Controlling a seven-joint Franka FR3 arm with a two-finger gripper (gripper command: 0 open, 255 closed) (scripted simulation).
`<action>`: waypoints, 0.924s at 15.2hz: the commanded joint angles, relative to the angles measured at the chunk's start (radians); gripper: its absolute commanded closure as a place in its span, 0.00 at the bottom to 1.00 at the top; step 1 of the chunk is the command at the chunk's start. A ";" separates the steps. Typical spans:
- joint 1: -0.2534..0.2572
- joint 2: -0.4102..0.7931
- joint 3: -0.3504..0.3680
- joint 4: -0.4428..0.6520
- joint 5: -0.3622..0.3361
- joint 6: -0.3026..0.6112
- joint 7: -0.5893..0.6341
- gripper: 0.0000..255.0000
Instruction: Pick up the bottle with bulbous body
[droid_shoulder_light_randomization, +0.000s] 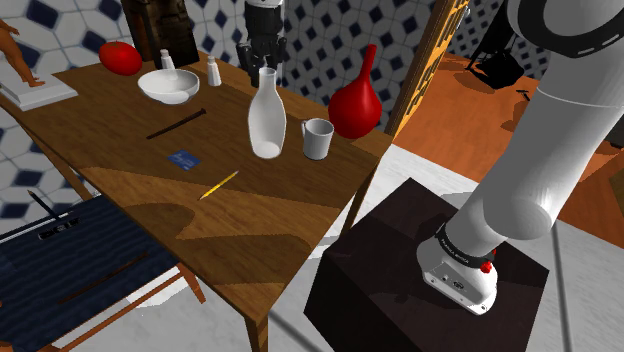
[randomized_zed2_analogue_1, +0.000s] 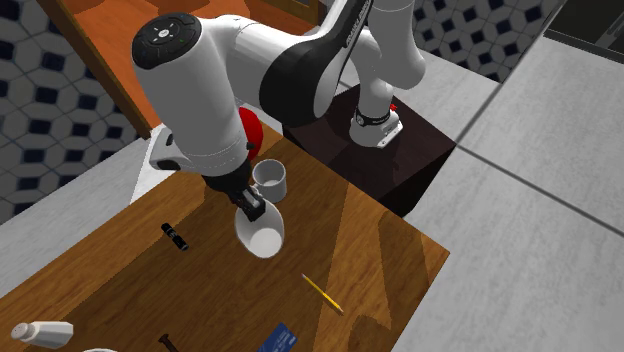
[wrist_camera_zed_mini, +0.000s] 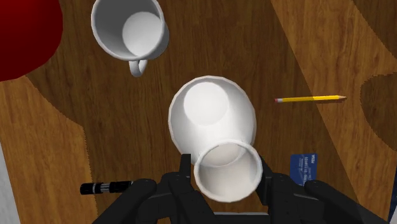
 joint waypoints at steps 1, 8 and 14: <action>0.000 0.002 0.000 0.000 0.000 0.000 0.000 1.00; 0.001 0.003 0.001 0.054 0.000 -0.054 0.000 1.00; 0.004 0.014 0.002 0.151 -0.002 -0.139 0.002 1.00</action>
